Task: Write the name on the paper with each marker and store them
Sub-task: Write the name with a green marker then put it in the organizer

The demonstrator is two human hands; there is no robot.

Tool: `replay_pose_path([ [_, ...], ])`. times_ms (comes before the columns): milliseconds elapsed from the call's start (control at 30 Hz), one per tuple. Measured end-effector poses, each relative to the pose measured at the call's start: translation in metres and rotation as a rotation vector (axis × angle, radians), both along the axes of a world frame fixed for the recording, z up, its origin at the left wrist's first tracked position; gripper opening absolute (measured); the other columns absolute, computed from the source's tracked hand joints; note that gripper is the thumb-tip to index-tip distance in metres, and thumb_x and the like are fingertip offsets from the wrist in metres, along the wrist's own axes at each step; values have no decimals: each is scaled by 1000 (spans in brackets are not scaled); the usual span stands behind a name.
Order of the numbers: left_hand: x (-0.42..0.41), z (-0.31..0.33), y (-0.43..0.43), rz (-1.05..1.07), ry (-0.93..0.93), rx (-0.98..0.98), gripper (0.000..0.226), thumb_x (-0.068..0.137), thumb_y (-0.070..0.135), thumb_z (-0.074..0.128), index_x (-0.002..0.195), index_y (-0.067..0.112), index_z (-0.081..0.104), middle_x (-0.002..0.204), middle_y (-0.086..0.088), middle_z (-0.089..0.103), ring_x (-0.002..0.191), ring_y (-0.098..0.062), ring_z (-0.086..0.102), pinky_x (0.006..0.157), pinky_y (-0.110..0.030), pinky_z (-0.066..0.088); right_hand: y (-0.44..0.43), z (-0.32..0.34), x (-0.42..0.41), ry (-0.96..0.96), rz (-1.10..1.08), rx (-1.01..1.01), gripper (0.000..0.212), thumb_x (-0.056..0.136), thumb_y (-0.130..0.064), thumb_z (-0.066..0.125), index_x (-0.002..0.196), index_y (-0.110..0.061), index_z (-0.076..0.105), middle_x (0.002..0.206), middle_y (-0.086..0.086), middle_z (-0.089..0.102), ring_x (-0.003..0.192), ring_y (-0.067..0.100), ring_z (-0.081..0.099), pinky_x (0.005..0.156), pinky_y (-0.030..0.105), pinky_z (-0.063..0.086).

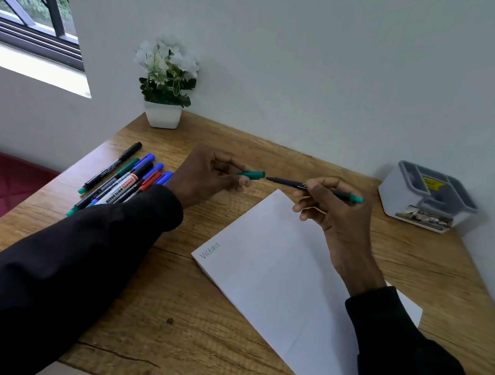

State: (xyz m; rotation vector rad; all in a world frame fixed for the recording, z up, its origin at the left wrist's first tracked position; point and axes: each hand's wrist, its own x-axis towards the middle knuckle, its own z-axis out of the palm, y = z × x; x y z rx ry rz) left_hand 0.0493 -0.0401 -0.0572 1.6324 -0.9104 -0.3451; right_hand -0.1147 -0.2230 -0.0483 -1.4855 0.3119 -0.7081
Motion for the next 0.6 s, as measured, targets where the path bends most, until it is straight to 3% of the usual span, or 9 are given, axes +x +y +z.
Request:
replay_pose_path([
  [167,0,2,0,11,-8,14,26,81,4,73,106,10,70,95,-6,75,84,-16,73,69,-16,57,2,-1,1,-3,-4,-24,9,95,-3,71,98,5,73,87,24,77,65,36,72,58,33,59],
  [433,1,3,2,10,-46,29,26,81,4,73,97,24,70,96,-3,74,89,-18,71,76,-25,60,1,-1,0,-13,-1,-26,11,96,-5,70,98,6,72,88,26,77,66,37,72,59,33,58],
  [533,1,3,1,-6,-83,36,24,81,5,73,102,17,71,95,-6,74,86,-19,72,78,-29,60,4,-2,0,8,-2,-44,10,94,-7,73,98,2,75,88,22,78,67,35,73,60,34,60],
  [600,-2,3,-1,-26,-107,39,24,81,7,73,104,15,71,92,-6,75,83,-20,71,75,-24,60,7,-4,1,40,-9,-97,12,92,-11,76,98,-1,78,88,19,79,70,34,74,61,35,60],
])
